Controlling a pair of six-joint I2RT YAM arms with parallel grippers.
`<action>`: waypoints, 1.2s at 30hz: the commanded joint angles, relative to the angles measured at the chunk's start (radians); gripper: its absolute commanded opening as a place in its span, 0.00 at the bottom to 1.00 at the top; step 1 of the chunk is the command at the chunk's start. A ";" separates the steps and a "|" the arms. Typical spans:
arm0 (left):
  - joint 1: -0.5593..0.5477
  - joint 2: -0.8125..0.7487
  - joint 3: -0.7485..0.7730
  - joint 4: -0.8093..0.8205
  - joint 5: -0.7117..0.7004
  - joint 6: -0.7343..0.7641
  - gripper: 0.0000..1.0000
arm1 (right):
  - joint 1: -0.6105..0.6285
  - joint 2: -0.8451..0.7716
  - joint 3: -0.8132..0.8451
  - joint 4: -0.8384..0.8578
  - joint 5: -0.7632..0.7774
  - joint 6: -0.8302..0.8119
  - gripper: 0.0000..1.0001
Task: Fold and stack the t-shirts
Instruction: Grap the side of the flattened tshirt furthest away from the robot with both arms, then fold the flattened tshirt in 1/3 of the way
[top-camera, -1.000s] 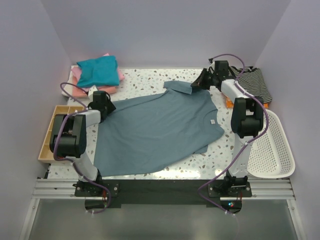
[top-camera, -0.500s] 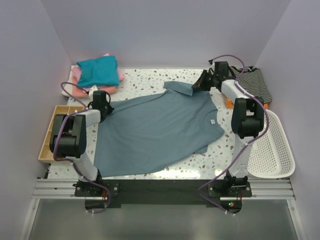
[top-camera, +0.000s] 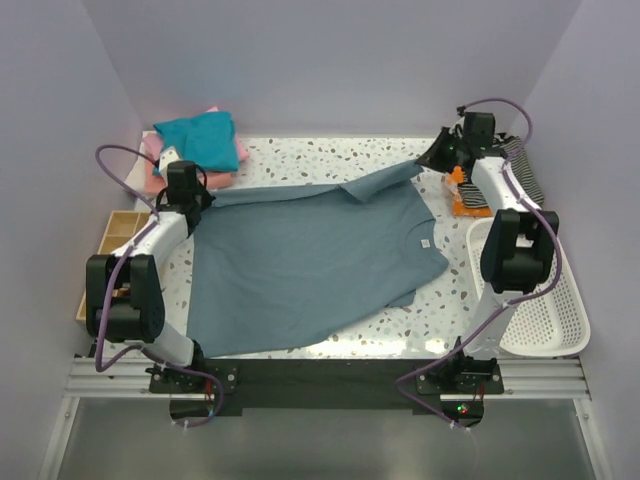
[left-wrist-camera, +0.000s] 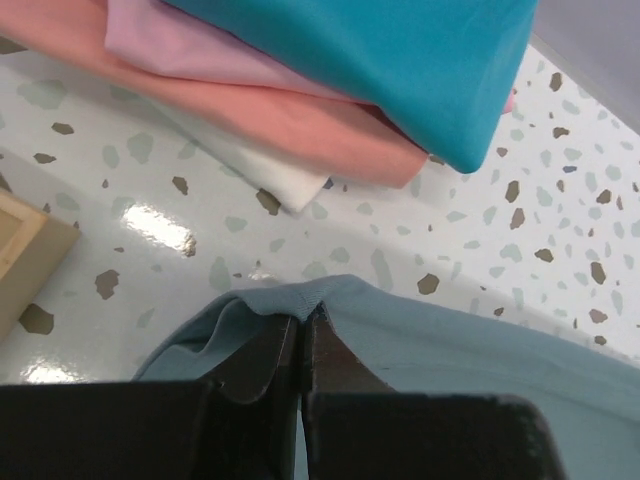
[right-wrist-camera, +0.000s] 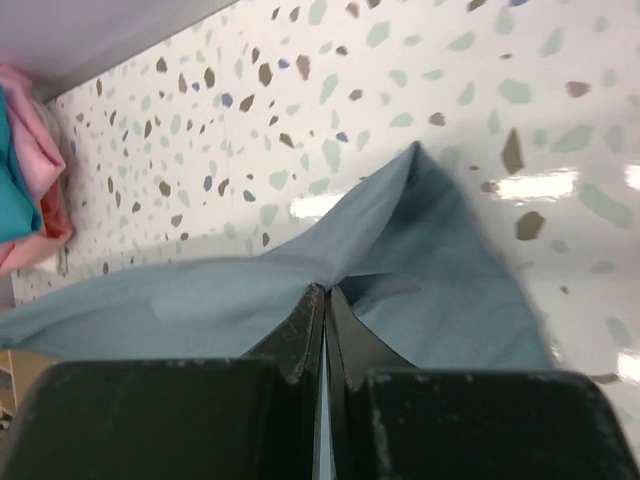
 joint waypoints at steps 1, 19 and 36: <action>0.041 0.013 0.023 -0.055 -0.041 0.028 0.00 | -0.041 -0.108 -0.030 -0.018 0.083 0.014 0.00; 0.064 -0.042 -0.032 -0.108 0.103 0.005 0.00 | -0.051 -0.344 -0.214 -0.199 0.072 0.008 0.00; 0.066 -0.049 -0.087 -0.202 0.111 0.023 0.01 | -0.044 -0.480 -0.508 -0.231 0.062 -0.003 0.00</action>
